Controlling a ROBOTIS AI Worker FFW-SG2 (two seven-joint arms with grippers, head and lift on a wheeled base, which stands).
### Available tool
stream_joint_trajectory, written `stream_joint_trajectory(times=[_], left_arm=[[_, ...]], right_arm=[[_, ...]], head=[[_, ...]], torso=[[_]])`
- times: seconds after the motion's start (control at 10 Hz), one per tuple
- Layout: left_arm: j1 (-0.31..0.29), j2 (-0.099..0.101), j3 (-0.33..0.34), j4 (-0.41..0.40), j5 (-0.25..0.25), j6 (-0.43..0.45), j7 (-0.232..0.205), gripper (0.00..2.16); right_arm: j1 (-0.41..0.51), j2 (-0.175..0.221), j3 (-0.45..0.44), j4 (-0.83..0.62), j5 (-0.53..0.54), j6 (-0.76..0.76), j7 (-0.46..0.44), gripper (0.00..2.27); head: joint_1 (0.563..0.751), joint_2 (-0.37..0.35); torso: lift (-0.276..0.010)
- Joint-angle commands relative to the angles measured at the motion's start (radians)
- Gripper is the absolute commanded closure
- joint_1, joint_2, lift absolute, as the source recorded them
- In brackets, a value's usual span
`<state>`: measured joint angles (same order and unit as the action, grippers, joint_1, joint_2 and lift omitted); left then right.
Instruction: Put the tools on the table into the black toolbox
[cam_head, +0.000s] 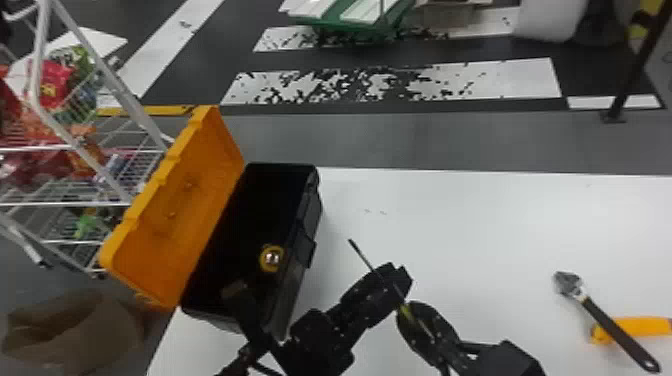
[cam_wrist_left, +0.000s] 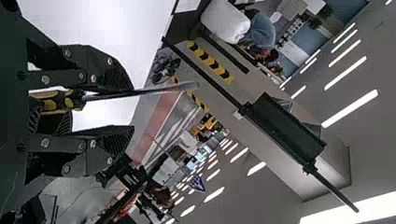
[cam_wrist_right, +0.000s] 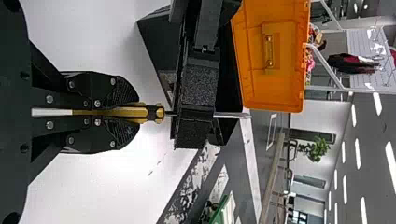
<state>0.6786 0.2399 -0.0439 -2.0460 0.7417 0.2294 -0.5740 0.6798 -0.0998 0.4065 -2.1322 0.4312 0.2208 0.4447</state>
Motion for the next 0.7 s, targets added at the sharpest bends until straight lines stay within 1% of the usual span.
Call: stream_joint_trajectory(times=[0.0, 0.1, 0.2, 0.3, 0.4, 0.5, 0.6], left_arm=[[-0.004, -0.001, 0.004, 0.004, 0.005, 0.0, -0.001, 1.38], [-0.007, -0.002, 0.007, 0.006, 0.005, 0.003, -0.003, 2.04], [-0.017, -0.001, 0.01, 0.009, -0.002, 0.003, -0.014, 2.14], [-0.019, -0.002, 0.012, 0.015, -0.004, 0.003, -0.027, 2.14], [-0.021, -0.002, 0.015, 0.017, -0.004, 0.0, -0.03, 2.14], [-0.022, -0.002, 0.021, 0.015, -0.004, 0.0, -0.029, 2.14], [-0.024, -0.002, 0.024, 0.015, -0.004, 0.0, -0.026, 2.14]], right_arm=[[-0.005, 0.0, 0.0, 0.002, 0.0, 0.002, -0.001, 2.24], [-0.006, 0.0, 0.0, 0.002, 0.0, 0.006, -0.001, 2.24], [-0.008, 0.0, -0.002, 0.003, -0.002, 0.006, -0.001, 2.24], [-0.011, 0.0, -0.002, 0.006, -0.003, 0.006, -0.001, 2.24], [-0.011, 0.0, -0.002, 0.008, -0.005, 0.006, -0.001, 2.24], [-0.011, 0.002, -0.002, 0.008, -0.006, 0.018, -0.003, 2.05], [-0.011, 0.002, -0.002, 0.008, -0.012, 0.018, -0.003, 1.56]], head=[[0.695, 0.256], [0.695, 0.258], [0.695, 0.258], [0.695, 0.258], [0.695, 0.257], [0.695, 0.257], [0.695, 0.259]], torso=[[-0.039], [-0.039], [-0.039], [-0.039], [-0.039], [-0.039], [-0.039]])
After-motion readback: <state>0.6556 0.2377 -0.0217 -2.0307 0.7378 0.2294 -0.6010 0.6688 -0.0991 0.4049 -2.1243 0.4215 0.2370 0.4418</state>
